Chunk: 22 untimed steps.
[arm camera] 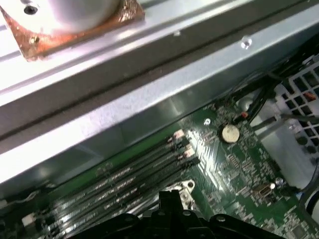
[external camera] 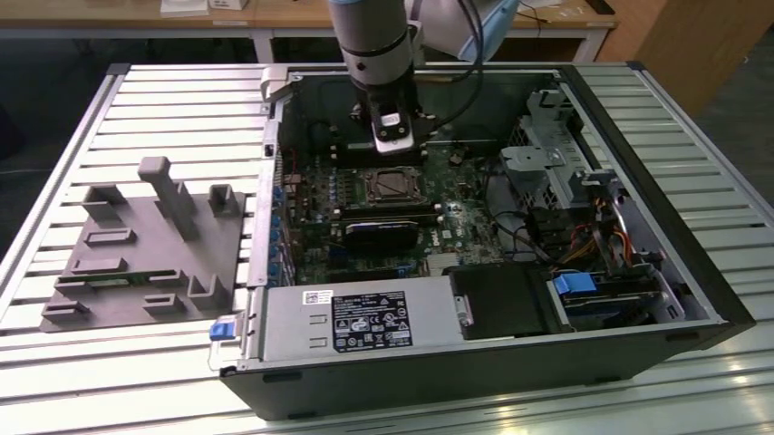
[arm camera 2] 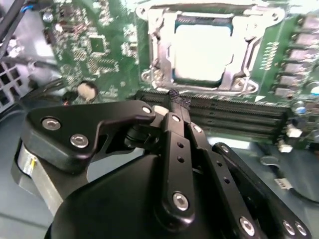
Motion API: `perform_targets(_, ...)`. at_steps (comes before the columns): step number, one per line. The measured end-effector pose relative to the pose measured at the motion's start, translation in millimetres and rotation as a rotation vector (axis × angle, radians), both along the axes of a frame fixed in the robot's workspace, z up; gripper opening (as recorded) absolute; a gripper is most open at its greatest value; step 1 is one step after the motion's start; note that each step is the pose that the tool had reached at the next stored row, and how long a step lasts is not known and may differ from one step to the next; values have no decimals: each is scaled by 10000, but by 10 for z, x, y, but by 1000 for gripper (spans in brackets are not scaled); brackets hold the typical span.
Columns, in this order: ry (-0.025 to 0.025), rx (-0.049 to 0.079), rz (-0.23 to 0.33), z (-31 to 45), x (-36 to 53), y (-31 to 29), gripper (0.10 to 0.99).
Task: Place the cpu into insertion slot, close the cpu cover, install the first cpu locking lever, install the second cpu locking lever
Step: 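Install the first cpu locking lever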
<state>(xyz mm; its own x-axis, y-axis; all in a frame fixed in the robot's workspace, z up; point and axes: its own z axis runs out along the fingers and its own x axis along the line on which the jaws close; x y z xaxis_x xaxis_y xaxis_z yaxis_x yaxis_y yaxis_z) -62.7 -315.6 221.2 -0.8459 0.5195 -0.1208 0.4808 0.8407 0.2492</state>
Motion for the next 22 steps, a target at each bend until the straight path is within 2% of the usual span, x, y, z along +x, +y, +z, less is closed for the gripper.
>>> perform_targets(3,402,-215,-1,-1,16,0,102)
perform_targets(5,718,-367,-1,0,28,0,102)
perform_targets(6,846,-442,-2,-1,36,0,102)
perform_targets(7,966,-517,-4,-1,45,0,102)
perform_targets(9,1147,-655,-11,-1,69,0,102)
perform_targets(10,1207,-750,-17,-1,86,0,102)
perform_targets(12,1261,-957,-37,-1,112,0,102)
perform_targets(14,1283,-1151,-60,-4,131,0,102)
perform_targets(16,1296,-1287,-76,-6,146,0,102)
perform_targets(22,1344,-1556,-98,-15,172,-17,102)
